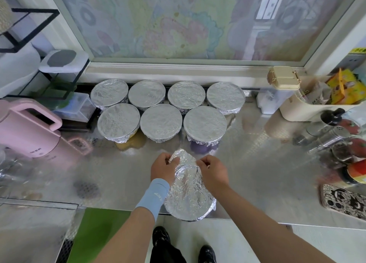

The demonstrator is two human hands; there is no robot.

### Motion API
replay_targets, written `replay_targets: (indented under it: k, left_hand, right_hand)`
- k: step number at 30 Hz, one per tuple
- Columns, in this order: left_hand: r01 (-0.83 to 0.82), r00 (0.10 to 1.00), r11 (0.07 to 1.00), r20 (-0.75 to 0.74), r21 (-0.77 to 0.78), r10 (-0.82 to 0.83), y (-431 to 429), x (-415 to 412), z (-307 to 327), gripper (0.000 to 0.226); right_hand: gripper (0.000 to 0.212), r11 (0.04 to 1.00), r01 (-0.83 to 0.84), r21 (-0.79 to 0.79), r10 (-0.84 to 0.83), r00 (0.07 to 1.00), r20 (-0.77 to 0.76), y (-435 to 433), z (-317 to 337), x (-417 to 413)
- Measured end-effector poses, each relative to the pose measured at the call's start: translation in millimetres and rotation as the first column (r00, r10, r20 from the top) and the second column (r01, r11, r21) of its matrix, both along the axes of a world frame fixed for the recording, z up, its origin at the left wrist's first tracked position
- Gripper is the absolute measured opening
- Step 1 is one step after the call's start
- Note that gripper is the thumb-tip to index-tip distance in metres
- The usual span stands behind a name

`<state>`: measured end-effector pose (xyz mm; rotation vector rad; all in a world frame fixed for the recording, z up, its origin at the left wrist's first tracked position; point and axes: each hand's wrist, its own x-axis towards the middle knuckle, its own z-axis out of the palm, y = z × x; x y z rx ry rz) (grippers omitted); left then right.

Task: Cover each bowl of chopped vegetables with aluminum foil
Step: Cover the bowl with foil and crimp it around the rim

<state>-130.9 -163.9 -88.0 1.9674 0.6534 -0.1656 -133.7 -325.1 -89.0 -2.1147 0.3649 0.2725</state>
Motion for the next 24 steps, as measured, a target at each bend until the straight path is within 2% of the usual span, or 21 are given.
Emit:
replay_targets:
  k: [5, 11, 13, 16, 20, 22, 24]
  left_hand:
    - [-0.087, 0.996, 0.994, 0.0, -0.06, 0.087, -1, -1, -4, 0.018]
    - [-0.029, 0.998, 0.996, -0.06, -0.085, 0.024, 8, 5, -7, 0.021]
    - [-0.021, 0.994, 0.994, -0.107, -0.107, 0.01, 12, 6, -12, 0.023]
    - [-0.055, 0.973, 0.973, -0.233, -0.223, 0.001, 16, 10, -13, 0.024]
    - [-0.088, 0.897, 0.92, -0.432, -0.382, -0.094, 23, 14, -13, 0.023]
    - [-0.036, 0.89, 0.945, -0.441, -0.326, -0.119, 25, 16, -14, 0.029]
    - [0.031, 0.953, 0.99, -0.293, -0.138, -0.071, 23, 15, -13, 0.022]
  right_hand:
    - [0.02, 0.996, -0.054, -0.065, 0.053, 0.998, -0.014, 2, -4, 4]
    - [0.035, 0.994, -0.076, 0.083, 0.089, 0.982, -0.165, -4, -6, 20]
    - [0.039, 0.993, -0.075, 0.09, 0.091, 0.978, -0.188, -5, -6, 22]
    - [0.039, 0.993, -0.076, 0.089, 0.093, 0.975, -0.2, -4, -7, 23]
    - [0.042, 0.996, -0.086, 0.024, 0.089, 0.973, -0.214, -1, -9, 23]
    - [0.045, 0.996, -0.089, -0.011, 0.085, 0.973, -0.216, 1, -9, 23]
    - [0.047, 0.996, -0.089, -0.022, 0.083, 0.972, -0.22, 1, -8, 23]
